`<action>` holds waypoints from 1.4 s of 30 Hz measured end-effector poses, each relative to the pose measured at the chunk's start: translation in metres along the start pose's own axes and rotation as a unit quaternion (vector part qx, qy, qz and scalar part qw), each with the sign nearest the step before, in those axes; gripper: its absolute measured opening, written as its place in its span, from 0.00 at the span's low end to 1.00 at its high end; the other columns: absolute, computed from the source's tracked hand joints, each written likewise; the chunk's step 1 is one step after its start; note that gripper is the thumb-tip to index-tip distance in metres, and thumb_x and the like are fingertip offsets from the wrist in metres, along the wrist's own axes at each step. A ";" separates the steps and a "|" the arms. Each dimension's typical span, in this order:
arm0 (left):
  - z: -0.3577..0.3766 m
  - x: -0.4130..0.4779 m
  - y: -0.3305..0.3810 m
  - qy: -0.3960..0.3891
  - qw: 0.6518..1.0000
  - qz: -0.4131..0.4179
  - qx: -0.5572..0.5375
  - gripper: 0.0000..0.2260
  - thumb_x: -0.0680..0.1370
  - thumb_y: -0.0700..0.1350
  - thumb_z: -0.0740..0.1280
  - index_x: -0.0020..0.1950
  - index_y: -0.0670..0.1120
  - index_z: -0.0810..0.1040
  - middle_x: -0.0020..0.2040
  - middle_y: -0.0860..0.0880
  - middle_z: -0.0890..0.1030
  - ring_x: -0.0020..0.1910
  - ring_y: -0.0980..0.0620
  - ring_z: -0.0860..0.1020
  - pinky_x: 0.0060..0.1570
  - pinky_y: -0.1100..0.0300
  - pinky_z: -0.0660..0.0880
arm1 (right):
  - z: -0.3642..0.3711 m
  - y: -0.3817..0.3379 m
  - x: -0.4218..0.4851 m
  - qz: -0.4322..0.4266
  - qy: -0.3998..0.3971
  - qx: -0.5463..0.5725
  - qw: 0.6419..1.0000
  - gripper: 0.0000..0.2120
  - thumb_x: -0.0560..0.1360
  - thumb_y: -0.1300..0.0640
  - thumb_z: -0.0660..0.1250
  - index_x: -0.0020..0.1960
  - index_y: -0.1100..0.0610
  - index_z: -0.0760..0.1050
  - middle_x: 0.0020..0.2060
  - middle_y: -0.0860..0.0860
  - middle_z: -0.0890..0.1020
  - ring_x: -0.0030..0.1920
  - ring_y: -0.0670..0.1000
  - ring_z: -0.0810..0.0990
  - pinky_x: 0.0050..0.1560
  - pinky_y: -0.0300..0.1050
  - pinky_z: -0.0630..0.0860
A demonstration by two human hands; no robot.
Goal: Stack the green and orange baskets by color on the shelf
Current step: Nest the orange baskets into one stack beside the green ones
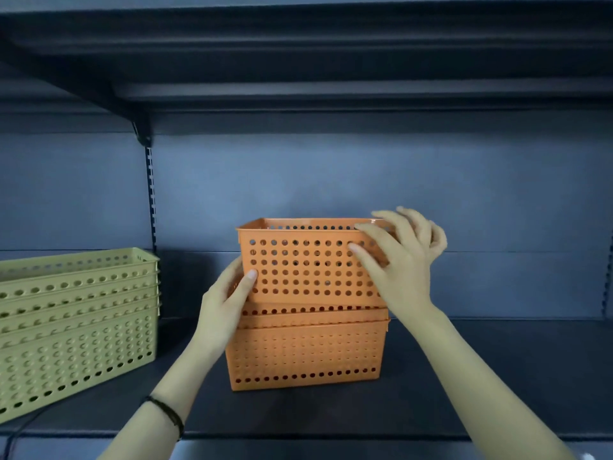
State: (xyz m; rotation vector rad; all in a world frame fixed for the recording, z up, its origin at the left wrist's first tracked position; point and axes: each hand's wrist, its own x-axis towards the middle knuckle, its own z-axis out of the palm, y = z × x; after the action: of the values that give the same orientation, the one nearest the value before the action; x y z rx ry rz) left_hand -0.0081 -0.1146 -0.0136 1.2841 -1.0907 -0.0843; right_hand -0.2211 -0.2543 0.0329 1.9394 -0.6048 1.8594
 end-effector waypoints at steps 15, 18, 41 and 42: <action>-0.008 0.000 -0.010 0.026 0.999 0.038 -0.005 0.15 0.82 0.51 0.56 0.67 0.60 0.74 0.58 0.58 0.82 0.59 0.60 0.77 0.62 0.55 0.71 | 0.012 -0.010 -0.033 0.352 -0.085 0.283 0.888 0.48 0.63 0.43 0.77 0.74 0.45 0.52 0.68 0.46 0.69 0.66 0.46 0.70 0.66 0.53 0.70; -0.015 0.005 -0.015 0.012 0.998 0.052 0.022 0.17 0.82 0.50 0.56 0.70 0.61 0.70 0.65 0.59 0.78 0.66 0.58 0.73 0.66 0.53 0.69 | 0.019 -0.010 -0.035 0.348 -0.096 0.289 0.887 0.46 0.66 0.44 0.76 0.74 0.44 0.51 0.67 0.44 0.69 0.64 0.45 0.71 0.64 0.53 0.71; -0.015 -0.002 -0.048 0.075 0.995 -0.019 -0.067 0.21 0.67 0.66 0.66 0.56 0.64 0.65 0.58 0.53 0.73 0.63 0.48 0.71 0.62 0.49 0.71 | 0.038 0.018 -0.077 0.385 -0.089 0.201 0.897 0.21 0.75 0.32 0.49 0.58 0.44 0.68 0.52 0.48 0.76 0.57 0.54 0.71 0.61 0.61 0.68; -0.013 -0.002 -0.049 0.081 0.995 -0.013 -0.057 0.21 0.66 0.66 0.66 0.56 0.67 0.63 0.59 0.55 0.71 0.65 0.48 0.69 0.63 0.49 0.69 | 0.037 0.015 -0.078 0.388 -0.083 0.182 0.900 0.26 0.74 0.33 0.48 0.59 0.49 0.69 0.55 0.51 0.74 0.58 0.52 0.67 0.63 0.59 0.65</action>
State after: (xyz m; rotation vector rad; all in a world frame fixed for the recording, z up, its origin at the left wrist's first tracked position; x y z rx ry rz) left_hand 0.0245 -0.1216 -0.0521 1.1821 -0.9174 -0.0590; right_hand -0.2003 -0.2839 -0.0466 2.3232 -1.3208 2.4127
